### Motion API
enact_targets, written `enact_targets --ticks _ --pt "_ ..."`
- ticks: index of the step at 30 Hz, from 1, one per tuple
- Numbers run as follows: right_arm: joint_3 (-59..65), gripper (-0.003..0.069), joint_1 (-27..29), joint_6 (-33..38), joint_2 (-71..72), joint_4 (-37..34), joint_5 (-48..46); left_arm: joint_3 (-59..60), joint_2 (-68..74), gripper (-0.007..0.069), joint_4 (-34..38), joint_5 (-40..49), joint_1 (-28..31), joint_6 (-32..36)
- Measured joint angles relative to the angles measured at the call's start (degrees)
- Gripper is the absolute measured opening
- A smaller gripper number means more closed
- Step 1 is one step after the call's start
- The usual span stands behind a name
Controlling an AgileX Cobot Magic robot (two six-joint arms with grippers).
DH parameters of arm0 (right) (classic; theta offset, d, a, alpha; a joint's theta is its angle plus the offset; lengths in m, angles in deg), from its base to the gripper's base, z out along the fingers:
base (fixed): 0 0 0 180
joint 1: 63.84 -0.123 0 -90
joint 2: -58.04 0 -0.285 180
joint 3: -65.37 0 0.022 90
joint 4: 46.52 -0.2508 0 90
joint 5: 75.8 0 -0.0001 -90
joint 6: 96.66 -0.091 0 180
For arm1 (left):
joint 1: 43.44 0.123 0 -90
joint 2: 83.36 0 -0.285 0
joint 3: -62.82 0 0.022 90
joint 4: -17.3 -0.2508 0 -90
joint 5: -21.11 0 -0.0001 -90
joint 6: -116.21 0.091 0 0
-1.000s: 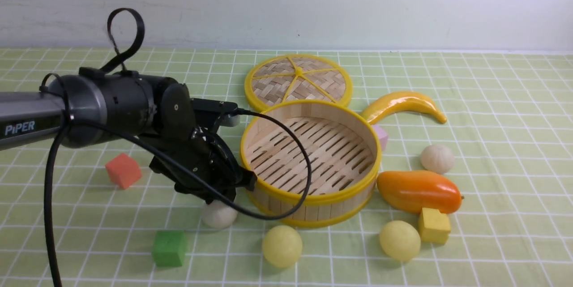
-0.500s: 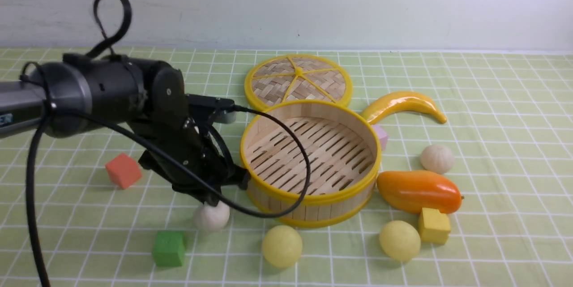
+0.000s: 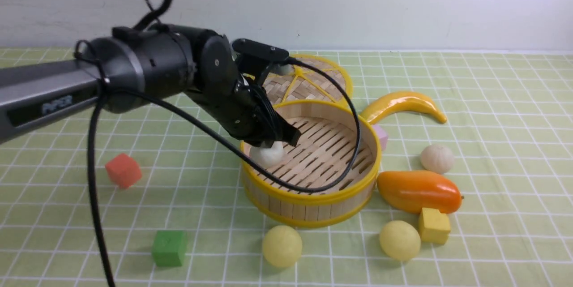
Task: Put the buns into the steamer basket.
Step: Use the left arm to put the steamed stuffed bun into the steamer, then use the left arm to grab a steamed stuffed bun
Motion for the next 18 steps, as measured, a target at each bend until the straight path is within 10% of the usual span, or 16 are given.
enact_targets --ticks 12,18 --pt "0.00 0.0241 0.00 0.00 0.00 0.00 0.00 -1.79 0.37 0.0515 2.22 3.41 0.00 -7.22" --pt "0.00 0.0241 0.00 0.00 0.00 0.00 0.00 -1.23 -10.11 0.0448 1.81 18.42 -2.47 -16.35"
